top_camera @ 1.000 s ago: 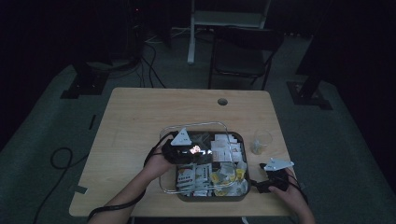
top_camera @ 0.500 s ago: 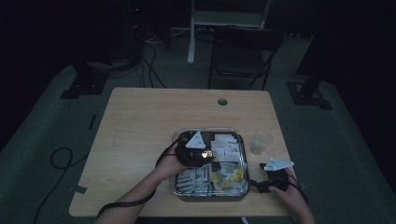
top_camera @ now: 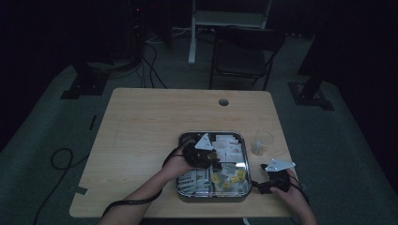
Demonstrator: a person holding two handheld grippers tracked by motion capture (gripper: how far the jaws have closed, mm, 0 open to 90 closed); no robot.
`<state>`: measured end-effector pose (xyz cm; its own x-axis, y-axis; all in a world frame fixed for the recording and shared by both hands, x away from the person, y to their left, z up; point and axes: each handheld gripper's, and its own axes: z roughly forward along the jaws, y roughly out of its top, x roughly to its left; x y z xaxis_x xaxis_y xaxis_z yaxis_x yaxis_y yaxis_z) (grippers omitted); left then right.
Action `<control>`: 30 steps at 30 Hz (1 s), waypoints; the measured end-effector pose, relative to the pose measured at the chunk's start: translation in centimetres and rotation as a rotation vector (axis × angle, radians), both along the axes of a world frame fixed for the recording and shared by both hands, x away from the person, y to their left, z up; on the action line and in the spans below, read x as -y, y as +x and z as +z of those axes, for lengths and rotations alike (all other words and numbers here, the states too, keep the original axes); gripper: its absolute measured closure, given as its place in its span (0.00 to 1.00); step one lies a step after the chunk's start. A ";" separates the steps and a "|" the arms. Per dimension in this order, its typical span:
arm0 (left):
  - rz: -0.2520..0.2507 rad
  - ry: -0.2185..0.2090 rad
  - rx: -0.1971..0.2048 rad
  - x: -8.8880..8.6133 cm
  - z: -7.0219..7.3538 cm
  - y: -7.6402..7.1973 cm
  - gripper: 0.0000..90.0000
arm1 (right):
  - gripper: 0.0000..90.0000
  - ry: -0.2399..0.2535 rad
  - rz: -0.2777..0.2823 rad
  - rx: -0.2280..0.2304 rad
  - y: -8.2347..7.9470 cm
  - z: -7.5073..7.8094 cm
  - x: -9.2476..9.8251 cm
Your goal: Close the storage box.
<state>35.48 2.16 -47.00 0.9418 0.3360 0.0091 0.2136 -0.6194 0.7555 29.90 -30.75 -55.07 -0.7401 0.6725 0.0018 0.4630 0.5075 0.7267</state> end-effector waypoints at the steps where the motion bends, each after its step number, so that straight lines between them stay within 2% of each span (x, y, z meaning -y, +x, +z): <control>1: 0.002 -0.003 -0.002 0.0 -0.1 0.0 0.66 | 0.14 0.000 0.000 0.000 0.0 0.0 0.0; 5: 0.015 0.005 0.001 0.1 -0.2 0.2 0.66 | 0.14 0.000 0.001 0.000 0.0 0.0 0.0; 10: 0.008 0.012 0.001 0.5 -0.2 0.1 0.66 | 0.14 0.000 0.001 0.000 0.0 0.0 0.0; 16: 0.005 0.007 -0.017 0.6 -0.6 -0.1 0.66 | 0.14 0.000 0.001 0.000 0.0 0.0 0.0; 30: 0.009 0.023 0.002 0.6 -0.7 -0.3 0.66 | 0.14 0.000 0.000 -0.001 0.0 0.0 0.0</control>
<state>35.16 1.55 -47.73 0.9387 0.3442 0.0183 0.2182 -0.6344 0.7416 29.89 -30.74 -55.07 -0.7402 0.6724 0.0024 0.4634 0.5074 0.7265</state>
